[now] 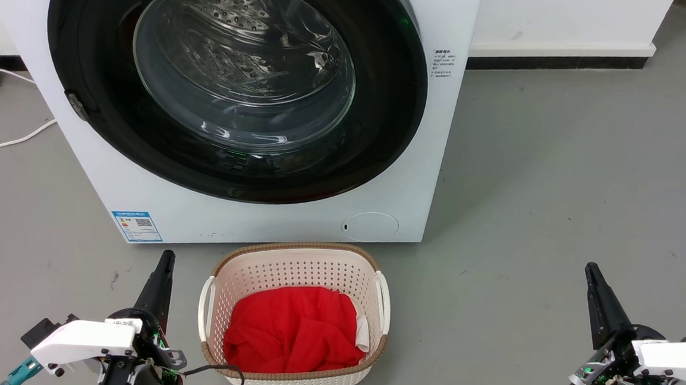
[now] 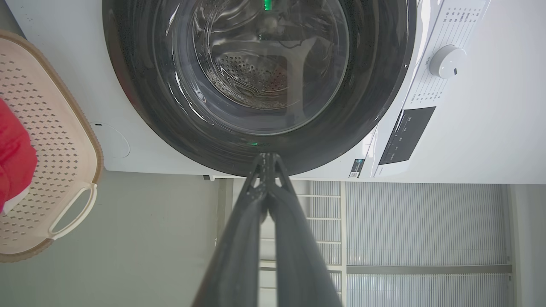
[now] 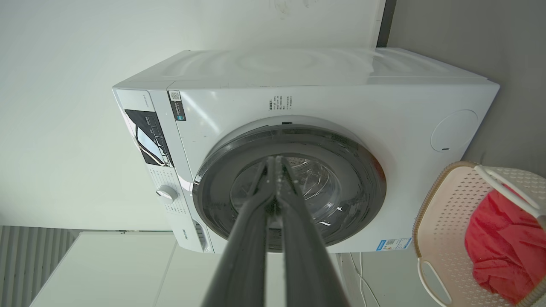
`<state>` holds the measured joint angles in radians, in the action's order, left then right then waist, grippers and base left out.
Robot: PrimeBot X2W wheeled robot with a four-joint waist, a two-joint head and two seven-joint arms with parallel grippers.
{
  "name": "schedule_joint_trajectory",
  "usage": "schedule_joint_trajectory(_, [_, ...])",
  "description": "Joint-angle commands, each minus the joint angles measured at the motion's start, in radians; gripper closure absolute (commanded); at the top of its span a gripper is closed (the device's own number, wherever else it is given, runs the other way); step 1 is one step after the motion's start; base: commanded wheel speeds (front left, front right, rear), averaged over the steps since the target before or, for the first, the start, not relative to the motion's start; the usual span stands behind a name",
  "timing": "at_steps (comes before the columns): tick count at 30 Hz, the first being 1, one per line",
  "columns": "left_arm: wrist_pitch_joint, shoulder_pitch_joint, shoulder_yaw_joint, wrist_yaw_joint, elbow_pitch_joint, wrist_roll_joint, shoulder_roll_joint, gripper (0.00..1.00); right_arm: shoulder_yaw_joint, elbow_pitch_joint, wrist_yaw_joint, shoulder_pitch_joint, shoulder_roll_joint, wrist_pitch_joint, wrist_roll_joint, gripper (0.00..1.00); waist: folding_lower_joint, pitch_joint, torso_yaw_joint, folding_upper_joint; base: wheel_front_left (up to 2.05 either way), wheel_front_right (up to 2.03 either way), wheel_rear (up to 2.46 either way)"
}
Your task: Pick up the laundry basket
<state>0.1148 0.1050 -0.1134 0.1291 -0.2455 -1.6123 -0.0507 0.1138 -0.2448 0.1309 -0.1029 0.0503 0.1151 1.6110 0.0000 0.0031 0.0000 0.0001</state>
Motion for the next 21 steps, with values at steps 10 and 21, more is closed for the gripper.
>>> schedule_joint_trajectory(10, [0.003, 0.008, -0.001, 0.003, -0.001, -0.001, 0.001, 1.0, 0.001, -0.001, 0.0, -0.01, 0.0, 0.001, 0.004, 1.0, 0.0, 0.0, 0.0, -0.0001, 0.0, 0.0, 0.0])
schedule_joint_trajectory(21, [0.002, 0.008, -0.001, 0.003, -0.001, -0.001, 0.001, 1.0, 0.001, -0.001, 0.0, -0.01, 0.0, 0.001, 0.004, 1.0, 0.0, 0.0, 0.0, -0.0001, 0.0, 0.0, 0.0])
